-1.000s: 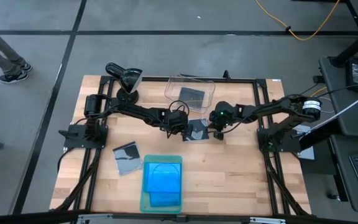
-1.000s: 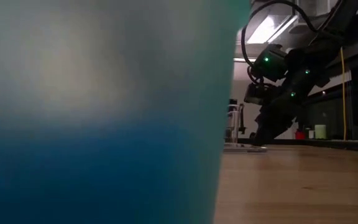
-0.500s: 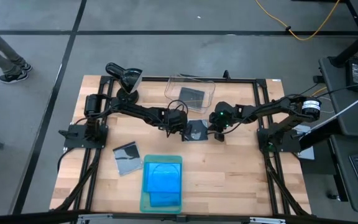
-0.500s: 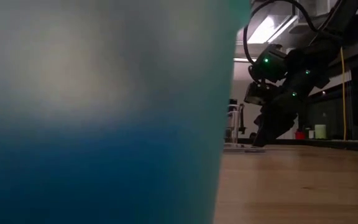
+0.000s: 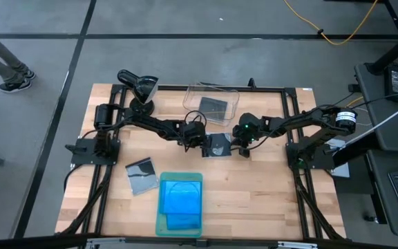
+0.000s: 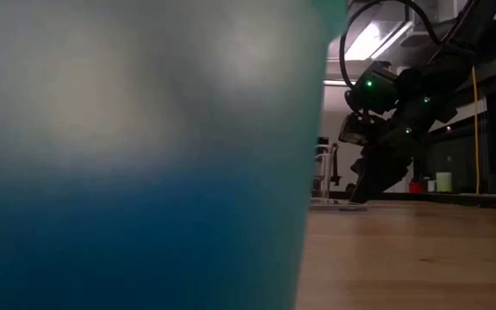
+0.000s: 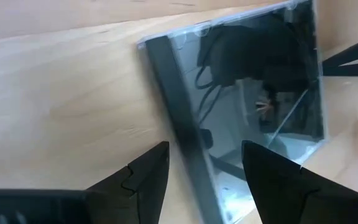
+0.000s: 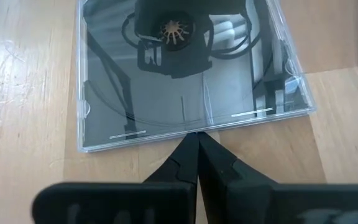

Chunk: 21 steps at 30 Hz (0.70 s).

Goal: Pick & place jewel cases by type
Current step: Put the right black cd case into the transparent bin

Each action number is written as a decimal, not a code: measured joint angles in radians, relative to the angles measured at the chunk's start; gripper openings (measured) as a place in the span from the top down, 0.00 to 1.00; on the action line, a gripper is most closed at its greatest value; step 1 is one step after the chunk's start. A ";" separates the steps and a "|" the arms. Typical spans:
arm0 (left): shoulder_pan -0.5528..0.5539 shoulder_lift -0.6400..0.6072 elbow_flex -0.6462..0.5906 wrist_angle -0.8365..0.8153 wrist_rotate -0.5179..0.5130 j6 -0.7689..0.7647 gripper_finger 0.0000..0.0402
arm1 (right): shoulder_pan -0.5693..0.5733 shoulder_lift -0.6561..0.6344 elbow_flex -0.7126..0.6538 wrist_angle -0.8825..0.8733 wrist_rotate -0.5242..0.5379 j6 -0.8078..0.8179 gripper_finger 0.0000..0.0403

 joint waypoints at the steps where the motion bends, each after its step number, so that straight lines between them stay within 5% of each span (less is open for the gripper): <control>1: 0.003 0.008 0.000 0.018 0.010 -0.003 0.52 | 0.000 0.000 0.000 0.000 0.000 -0.001 0.98; 12: 0.005 0.046 -0.004 0.088 0.025 -0.013 0.52 | 0.000 -0.002 -0.002 0.009 -0.013 -0.003 0.98; 21: 0.008 -0.008 -0.007 0.122 -0.104 0.025 0.52 | 0.000 -0.002 -0.002 0.025 -0.013 -0.003 0.98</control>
